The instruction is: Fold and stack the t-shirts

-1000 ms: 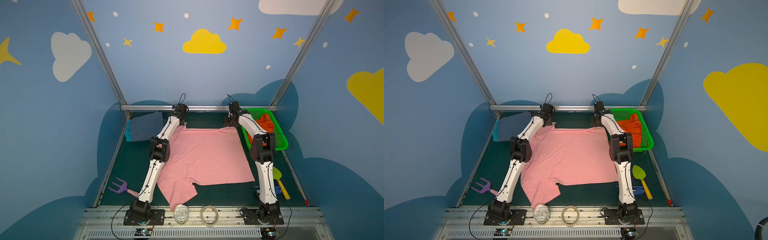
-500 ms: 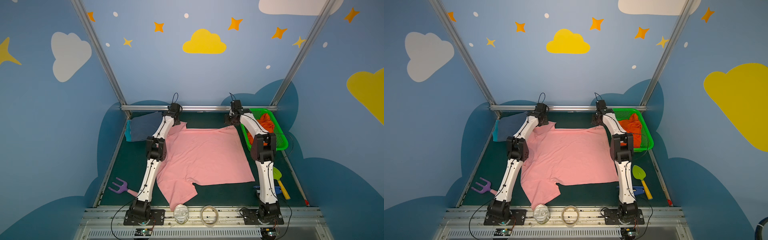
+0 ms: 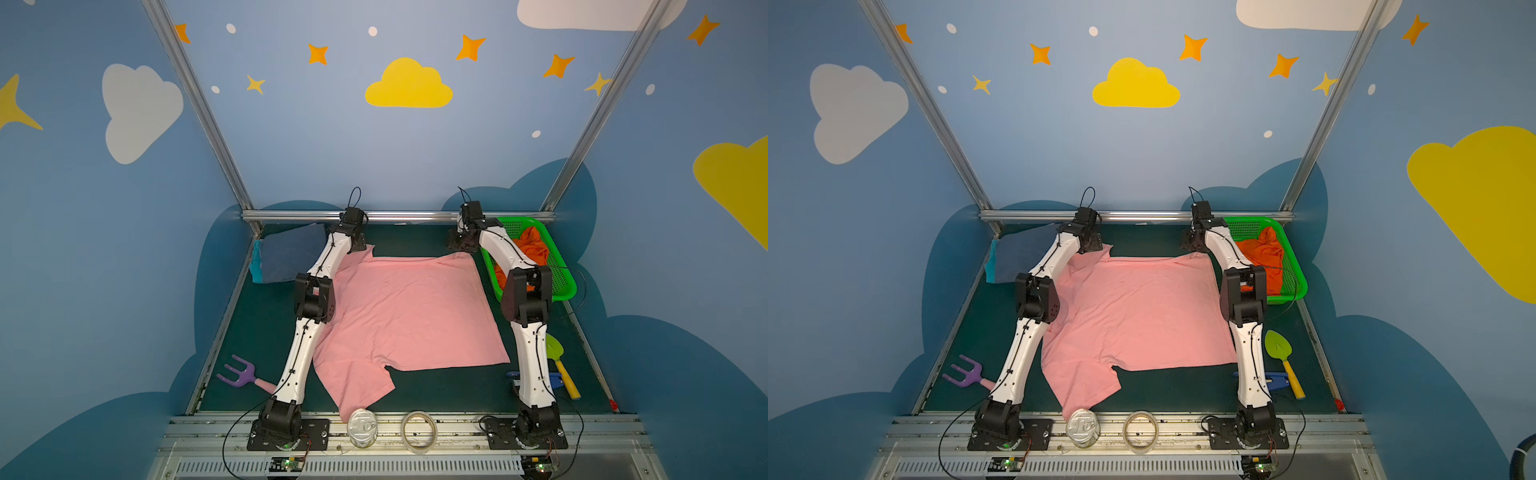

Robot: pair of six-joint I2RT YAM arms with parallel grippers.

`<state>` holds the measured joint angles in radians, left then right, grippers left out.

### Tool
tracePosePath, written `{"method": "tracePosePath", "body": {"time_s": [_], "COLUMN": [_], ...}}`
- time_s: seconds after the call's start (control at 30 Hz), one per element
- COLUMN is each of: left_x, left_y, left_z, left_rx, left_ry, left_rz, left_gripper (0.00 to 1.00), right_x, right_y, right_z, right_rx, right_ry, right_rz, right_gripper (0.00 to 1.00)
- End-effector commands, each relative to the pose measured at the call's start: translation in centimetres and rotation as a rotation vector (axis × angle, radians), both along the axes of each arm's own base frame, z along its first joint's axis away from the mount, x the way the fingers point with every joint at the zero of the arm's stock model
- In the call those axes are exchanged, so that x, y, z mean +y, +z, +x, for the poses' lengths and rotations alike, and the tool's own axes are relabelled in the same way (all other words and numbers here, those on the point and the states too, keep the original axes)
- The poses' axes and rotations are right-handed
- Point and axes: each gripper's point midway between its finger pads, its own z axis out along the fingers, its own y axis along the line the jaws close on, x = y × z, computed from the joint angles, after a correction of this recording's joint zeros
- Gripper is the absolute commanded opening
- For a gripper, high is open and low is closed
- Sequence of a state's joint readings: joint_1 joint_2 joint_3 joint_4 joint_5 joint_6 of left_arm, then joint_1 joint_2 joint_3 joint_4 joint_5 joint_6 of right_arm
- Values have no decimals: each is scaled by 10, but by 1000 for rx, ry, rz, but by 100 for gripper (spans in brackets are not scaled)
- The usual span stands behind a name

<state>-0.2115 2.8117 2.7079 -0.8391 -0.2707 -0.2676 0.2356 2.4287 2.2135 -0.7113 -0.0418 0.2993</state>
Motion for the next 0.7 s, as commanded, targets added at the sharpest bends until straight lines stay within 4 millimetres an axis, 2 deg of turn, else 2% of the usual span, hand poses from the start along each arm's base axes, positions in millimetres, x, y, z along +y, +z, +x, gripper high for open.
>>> {"method": "tracePosePath", "body": {"time_s": [0.0,0.23,0.37,0.53,0.67], "left_x": [20,71,87,93,80], "left_y": [7,11,15,20,19], "left_z": [-13,-11,-9,-7,-7], "left_rx": [51,49,45,34,41], "left_ry": [31,151,178,171,138], "left_rz": [-7,-195,-298,-329,-363], "left_gripper": [91,92,92,93,93], "right_x": [-1,-2,-8,-11,-12], "right_y": [23,18,17,14,12], "right_z": [-4,-5,-6,-5,-4], "right_rx": [-20,-4,8,21,24], "right_ry": [-3,-3,-25,-39,-46], "right_rz": [33,51,59,90,94], "right_gripper": [58,58,58,57,57]}}
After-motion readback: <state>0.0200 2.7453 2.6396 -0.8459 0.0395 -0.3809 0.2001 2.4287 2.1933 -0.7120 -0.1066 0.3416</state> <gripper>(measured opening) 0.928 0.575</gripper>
